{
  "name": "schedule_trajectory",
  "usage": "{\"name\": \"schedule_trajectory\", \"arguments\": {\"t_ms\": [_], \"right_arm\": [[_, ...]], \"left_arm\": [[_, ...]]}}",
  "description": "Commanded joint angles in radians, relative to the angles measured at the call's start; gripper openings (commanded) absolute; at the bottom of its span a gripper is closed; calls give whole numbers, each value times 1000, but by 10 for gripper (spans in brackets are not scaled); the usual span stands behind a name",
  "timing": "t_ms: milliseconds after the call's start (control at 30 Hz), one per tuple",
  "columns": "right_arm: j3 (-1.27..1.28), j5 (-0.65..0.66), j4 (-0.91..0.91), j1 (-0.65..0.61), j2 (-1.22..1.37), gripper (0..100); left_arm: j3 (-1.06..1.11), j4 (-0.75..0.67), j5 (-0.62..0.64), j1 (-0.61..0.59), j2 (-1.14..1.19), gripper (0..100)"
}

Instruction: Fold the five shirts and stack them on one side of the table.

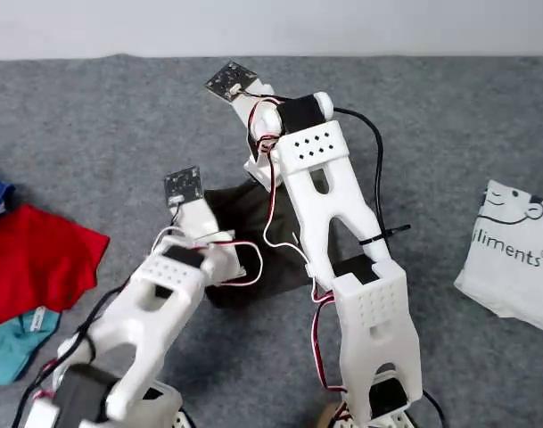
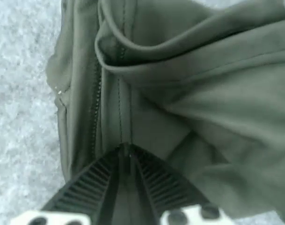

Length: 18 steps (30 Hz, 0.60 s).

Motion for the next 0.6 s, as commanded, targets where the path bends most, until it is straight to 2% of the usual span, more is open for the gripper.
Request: {"name": "schedule_trajectory", "arguments": {"t_ms": [0,233,467,567], "right_arm": [[-49,-6,1,8,-68,10],[-49,-6,1,13,-68,10],[-51,-6,-1,13,-68,10],[-51,-6,-1,13,-68,10]], "left_arm": [[-107,80,9,-8,60,6],[-189,132,3,-95,123,6],[-239,133,-60,-198,124,6],[-272,163,-68,-207,118,6]]}}
